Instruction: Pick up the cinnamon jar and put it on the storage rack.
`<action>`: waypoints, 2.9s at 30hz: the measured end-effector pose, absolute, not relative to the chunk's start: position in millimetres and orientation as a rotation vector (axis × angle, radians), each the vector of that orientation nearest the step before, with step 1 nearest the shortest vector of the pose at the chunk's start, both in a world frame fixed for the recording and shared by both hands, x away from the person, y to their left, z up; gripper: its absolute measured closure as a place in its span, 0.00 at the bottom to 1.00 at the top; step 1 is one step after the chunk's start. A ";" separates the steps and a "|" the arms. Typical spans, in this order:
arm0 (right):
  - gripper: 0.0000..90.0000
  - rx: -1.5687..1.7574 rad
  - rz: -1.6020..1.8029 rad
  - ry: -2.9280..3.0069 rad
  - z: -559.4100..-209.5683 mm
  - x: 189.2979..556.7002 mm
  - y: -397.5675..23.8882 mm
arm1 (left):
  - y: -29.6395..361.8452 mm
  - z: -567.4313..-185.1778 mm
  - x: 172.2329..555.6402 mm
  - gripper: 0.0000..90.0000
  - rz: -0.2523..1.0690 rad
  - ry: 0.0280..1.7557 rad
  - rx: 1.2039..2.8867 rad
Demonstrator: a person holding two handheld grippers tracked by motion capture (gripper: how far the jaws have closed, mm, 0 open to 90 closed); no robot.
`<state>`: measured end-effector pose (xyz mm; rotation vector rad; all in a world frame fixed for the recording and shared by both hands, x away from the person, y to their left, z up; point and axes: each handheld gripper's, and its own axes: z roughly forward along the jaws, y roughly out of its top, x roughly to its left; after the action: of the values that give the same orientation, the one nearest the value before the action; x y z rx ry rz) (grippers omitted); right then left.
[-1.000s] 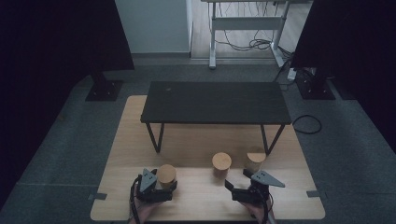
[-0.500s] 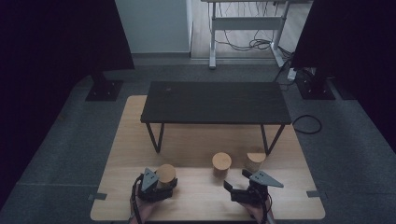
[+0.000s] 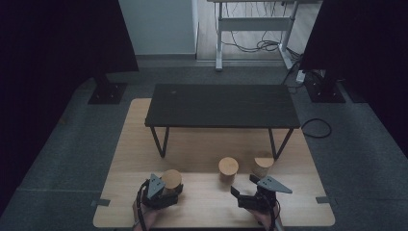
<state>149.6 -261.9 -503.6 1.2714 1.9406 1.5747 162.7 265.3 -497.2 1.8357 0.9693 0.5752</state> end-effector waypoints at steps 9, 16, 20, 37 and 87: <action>0.04 1.276 1.571 1.939 -503.6 149.8 -261.8 | 268.9 -494.6 159.3 0.28 0.568 0.945 1.817; 0.05 1.278 1.568 1.936 -503.6 149.5 -261.5 | 278.9 -489.5 159.9 0.28 0.511 0.951 1.772; 0.05 1.280 1.564 1.934 -503.4 149.5 -261.3 | 280.5 -486.0 158.7 0.28 0.515 0.960 1.764; 0.05 1.284 1.559 1.932 -503.3 149.2 -262.0 | 288.1 -473.9 161.9 0.28 0.519 0.969 1.773; 0.05 1.282 1.540 1.942 -503.0 148.3 -259.5 | 294.3 -427.4 172.6 0.28 0.489 0.903 1.748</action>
<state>148.3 -259.5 -503.0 1.2821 1.9425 1.5404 172.6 294.3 -427.4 1.7484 0.9030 0.4889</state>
